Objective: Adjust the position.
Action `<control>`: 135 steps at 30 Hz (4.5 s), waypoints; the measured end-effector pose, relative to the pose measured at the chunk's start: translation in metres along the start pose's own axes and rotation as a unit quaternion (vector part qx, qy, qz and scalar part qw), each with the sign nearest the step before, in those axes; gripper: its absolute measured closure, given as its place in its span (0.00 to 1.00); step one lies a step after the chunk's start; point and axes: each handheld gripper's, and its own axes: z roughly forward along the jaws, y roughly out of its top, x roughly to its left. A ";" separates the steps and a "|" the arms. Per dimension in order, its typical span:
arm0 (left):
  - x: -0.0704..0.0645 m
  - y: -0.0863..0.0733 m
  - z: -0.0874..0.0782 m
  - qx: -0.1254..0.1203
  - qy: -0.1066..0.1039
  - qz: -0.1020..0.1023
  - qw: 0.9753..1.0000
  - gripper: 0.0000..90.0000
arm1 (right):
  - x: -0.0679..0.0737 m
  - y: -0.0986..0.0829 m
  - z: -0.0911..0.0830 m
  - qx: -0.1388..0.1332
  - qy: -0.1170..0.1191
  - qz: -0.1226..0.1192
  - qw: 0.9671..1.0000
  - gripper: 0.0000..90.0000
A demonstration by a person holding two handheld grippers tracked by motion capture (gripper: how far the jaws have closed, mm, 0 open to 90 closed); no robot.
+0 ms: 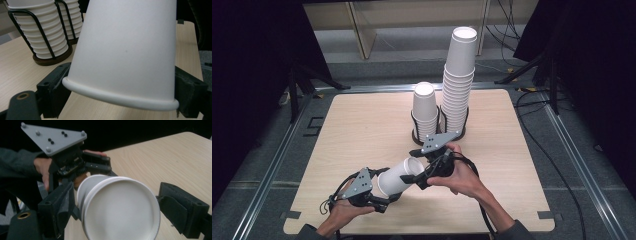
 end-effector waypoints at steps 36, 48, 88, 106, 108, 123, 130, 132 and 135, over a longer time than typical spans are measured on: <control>-0.001 -0.001 -0.001 0.010 -0.036 0.024 0.999 0.11 | -0.001 -0.010 0.008 0.085 0.058 -0.043 0.994 0.28; 0.003 0.000 -0.005 -0.066 -0.040 -0.032 0.997 0.06 | -0.010 -0.011 0.000 0.041 0.080 -0.012 0.996 0.28; 0.001 0.002 -0.006 -0.090 -0.027 -0.047 0.995 0.04 | -0.020 -0.020 0.001 -0.022 0.120 0.034 0.992 0.29; 0.002 0.005 -0.008 -0.055 -0.041 -0.015 0.998 0.17 | -0.022 -0.019 -0.004 -0.025 0.115 0.017 0.993 0.28; 0.002 0.005 -0.008 -0.050 -0.042 -0.013 0.998 0.17 | -0.020 -0.017 -0.005 -0.013 0.108 0.011 0.994 0.27; -0.003 0.002 -0.001 0.000 -0.048 0.015 0.999 0.17 | 0.008 -0.001 -0.001 0.112 0.020 -0.106 0.988 0.18; -0.005 0.002 0.000 0.002 -0.058 0.021 0.998 0.17 | 0.010 -0.006 0.008 0.145 0.032 -0.116 0.982 0.20; -0.004 0.003 -0.001 0.009 -0.059 0.026 0.998 0.17 | 0.009 -0.007 0.010 0.153 0.035 -0.118 0.981 0.22; -0.004 0.003 -0.002 0.011 -0.060 0.029 0.998 0.17 | 0.010 -0.009 0.010 0.160 0.037 -0.111 0.980 0.23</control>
